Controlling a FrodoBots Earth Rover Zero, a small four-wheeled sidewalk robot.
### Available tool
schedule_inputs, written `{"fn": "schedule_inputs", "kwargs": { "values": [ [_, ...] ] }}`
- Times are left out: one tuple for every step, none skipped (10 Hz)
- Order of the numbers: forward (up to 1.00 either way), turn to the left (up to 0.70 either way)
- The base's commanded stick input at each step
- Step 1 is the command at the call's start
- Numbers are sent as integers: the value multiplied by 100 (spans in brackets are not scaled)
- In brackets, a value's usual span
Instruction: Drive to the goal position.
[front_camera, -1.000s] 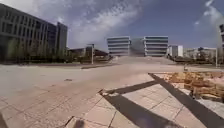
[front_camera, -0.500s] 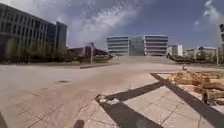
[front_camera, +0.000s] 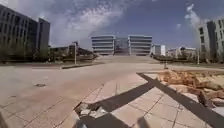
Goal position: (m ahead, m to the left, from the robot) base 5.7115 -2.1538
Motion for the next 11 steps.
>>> {"fn": "schedule_inputs", "kwargs": {
  "values": [
    [70, 0],
    [70, 0],
    [70, 0],
    [70, 0],
    [70, 0],
    [70, 0],
    [70, 0],
    [70, 0],
    [70, 0],
    [70, 0],
    [70, 0]
  ]
}}
